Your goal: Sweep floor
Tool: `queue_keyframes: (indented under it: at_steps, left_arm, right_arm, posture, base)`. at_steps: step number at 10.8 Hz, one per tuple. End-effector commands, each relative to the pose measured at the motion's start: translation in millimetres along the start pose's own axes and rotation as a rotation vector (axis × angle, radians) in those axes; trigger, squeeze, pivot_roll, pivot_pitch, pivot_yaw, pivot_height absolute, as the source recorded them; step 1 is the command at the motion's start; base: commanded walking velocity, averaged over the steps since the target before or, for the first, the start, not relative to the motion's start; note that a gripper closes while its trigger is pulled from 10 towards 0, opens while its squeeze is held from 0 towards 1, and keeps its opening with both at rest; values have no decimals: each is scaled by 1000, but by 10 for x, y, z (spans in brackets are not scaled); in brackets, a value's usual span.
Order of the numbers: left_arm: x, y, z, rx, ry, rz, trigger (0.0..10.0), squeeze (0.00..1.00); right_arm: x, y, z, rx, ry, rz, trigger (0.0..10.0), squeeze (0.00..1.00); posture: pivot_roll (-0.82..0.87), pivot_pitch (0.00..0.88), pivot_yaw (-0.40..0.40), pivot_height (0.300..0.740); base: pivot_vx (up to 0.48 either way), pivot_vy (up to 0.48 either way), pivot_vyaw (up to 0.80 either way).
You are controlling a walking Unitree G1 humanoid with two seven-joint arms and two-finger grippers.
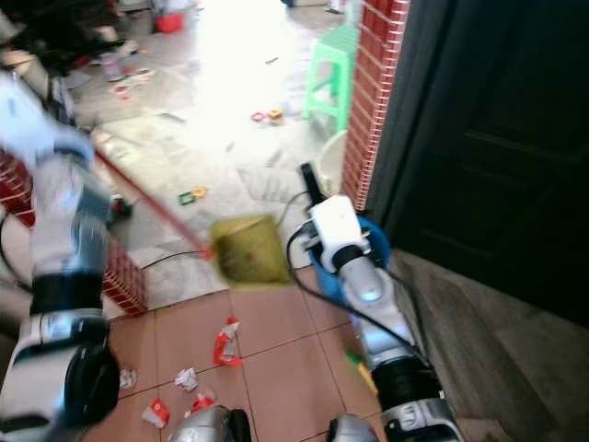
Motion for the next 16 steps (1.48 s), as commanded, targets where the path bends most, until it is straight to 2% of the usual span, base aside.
queue_keyframes:
  at_steps: [1, 3, 4, 6, 8, 10, 14, 16]
  left_arm:
    - [144, 241, -58, 98, -25, 70, 10000, 0]
    - [245, 309, -83, 118, -37, 96, 10000, 0]
    - [315, 276, -59, 110, -61, 99, 10000, 0]
    - [331, 166, -12, 74, -65, 103, 10000, 0]
    - [350, 143, 8, 64, -79, 97, 10000, 0]
    - [351, 133, 14, 60, -74, 94, 10000, 0]
    - [278, 166, 9, 114, -40, 23, 10000, 0]
    - [312, 198, 19, 169, -55, -47, 10000, 0]
  right_arm:
    - [-33, 127, -7, 61, 22, 12, 10000, 0]
    - [-73, 116, 6, 57, 43, 6, 10000, 0]
    - [-84, 132, -8, 62, 51, 6, 10000, 0]
    - [-114, 127, -13, 59, 81, 3, 10000, 0]
    - [-114, 13, 15, 5, 87, 14, 10000, 0]
    - [-149, 28, -2, 6, 98, 13, 10000, 0]
    - [-130, -10, 13, -11, 107, 20, 10000, 0]
    - [-139, -17, 19, -14, 110, 20, 10000, 0]
  posture:
    - [-98, 18, 71, 740]
    - [-93, 18, 74, 740]
    - [-95, 17, 76, 740]
    - [-98, 12, 80, 740]
    - [-96, 13, 80, 740]
    - [-95, 12, 78, 740]
    - [-99, 13, 76, 740]
    - [-99, 13, 76, 740]
  base:
    - [0, 0, 0]
    - [259, 0, 0]
    - [356, 0, 0]
    - [403, -255, 0]
    - [411, -242, 0]
    - [397, -120, 0]
    - [68, 0, 0]
    - [0, 0, 0]
Point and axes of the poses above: a point about 5 cm out from each wrist's last joint towards the gripper, its own z axis pointing back from the gripper into the wrist, its own y axis along the axis of the wrist's last joint, x = y × z, the point moved 1 cm from there along -z, pointing out of the wrist towards the gripper, and after that the axes turned 10 degrees about z, right-handed, at the moved point
